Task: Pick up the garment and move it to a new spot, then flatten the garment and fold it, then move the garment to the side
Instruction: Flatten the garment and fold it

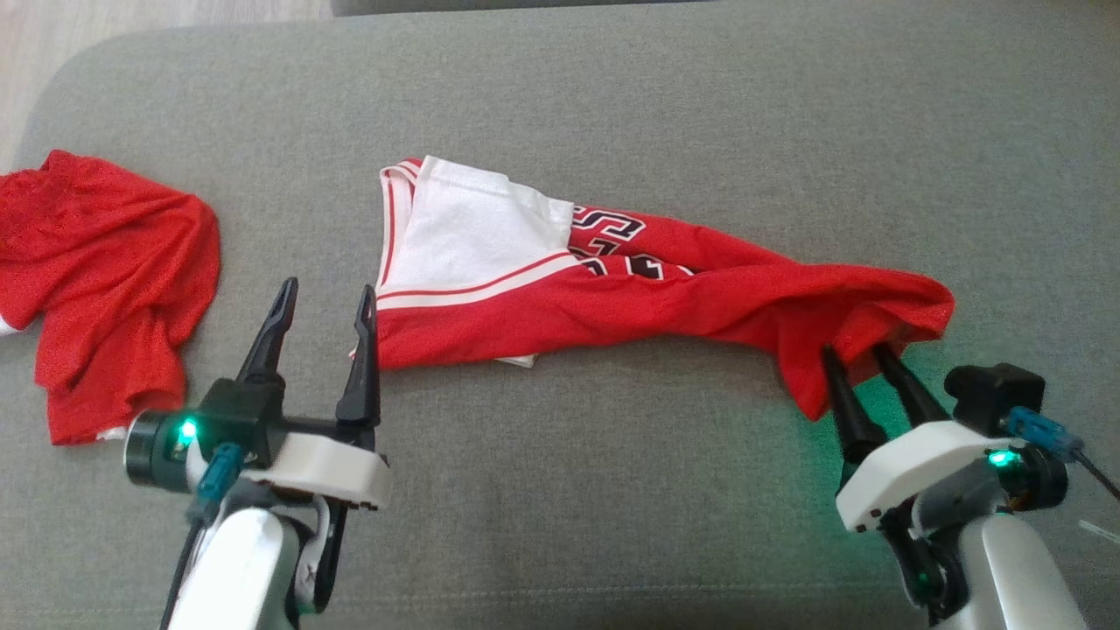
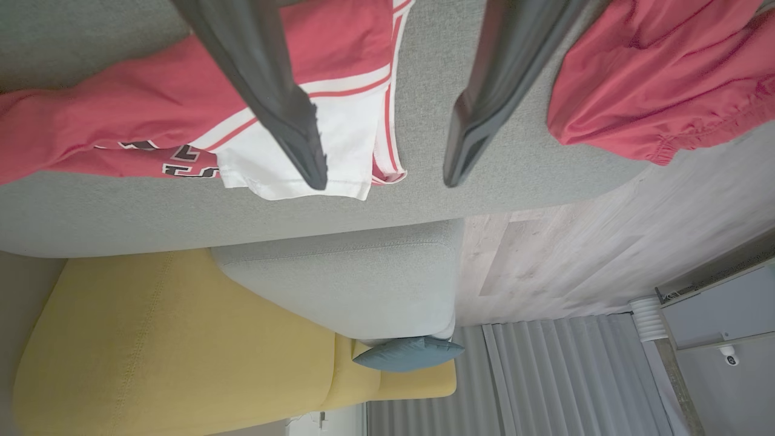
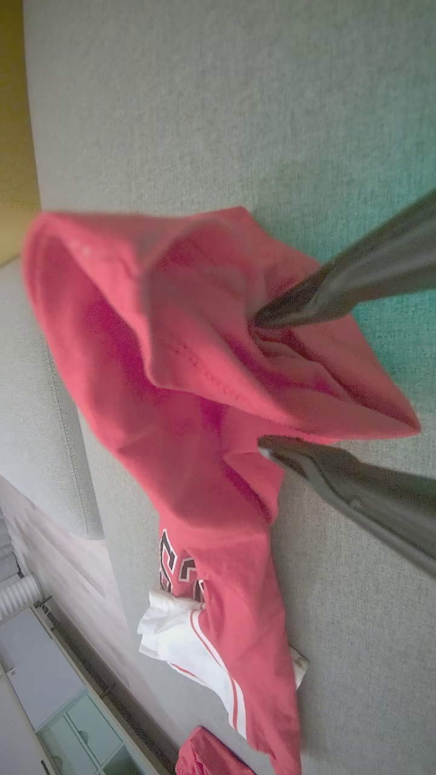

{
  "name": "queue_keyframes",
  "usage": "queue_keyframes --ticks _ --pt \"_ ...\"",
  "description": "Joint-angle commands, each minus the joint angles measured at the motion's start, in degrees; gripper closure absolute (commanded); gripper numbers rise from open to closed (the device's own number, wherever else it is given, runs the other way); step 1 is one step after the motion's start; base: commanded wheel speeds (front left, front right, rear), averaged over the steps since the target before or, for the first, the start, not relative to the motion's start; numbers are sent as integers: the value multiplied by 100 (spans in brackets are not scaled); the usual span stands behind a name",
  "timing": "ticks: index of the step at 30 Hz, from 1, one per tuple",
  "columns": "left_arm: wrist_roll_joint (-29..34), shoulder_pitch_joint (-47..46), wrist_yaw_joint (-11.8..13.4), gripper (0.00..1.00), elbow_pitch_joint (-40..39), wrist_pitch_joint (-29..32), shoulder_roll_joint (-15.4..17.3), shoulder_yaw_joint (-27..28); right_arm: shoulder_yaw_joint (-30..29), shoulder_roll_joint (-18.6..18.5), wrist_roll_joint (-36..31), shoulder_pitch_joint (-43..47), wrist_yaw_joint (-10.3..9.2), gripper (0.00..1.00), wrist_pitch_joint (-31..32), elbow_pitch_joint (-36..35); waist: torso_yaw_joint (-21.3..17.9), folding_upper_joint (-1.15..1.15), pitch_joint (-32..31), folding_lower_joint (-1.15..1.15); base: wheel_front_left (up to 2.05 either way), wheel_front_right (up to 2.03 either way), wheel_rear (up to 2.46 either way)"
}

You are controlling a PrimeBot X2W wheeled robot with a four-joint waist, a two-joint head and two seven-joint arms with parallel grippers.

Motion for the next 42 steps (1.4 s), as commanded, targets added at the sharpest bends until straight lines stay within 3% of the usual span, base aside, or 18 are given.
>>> queue_keyframes --ticks 1,11,17,18,19,27,34,42 --pt "64 -276 -28 0 -190 -70 31 257 112 -78 20 -186 23 100 -31 -151 11 0 20 0 0 0 0" --pt "128 -308 -85 0 -199 -70 -75 339 -662 -639 -58 -218 23 100 -3 -243 -6 0 66 0 0 0 0" --pt "196 -390 -137 0 -211 -70 -142 372 -1038 -1082 105 -466 23 100 -63 132 -13 0 210 0 0 0 0" --pt "205 -401 -146 0 -204 -70 -151 379 -1057 -1125 176 -525 23 80 -105 249 -17 0 230 0 0 0 0" --pt "213 -409 -153 0 -196 -70 -161 386 -1061 -1166 204 -568 23 0 -131 383 -18 0 248 0 0 0 0" --pt "265 -423 -197 0 -165 -70 -227 461 -1002 -1014 379 -625 23 0 -575 580 -27 0 307 0 0 0 0" --pt "343 -363 -172 0 -217 -70 -252 548 -788 -798 123 -275 23 0 -1007 -414 -82 0 246 0 0 0 0" --pt "409 -213 -141 0 -228 -70 -263 625 -301 -481 -92 193 23 0 -877 -1462 -94 0 21 0 0 0 0"
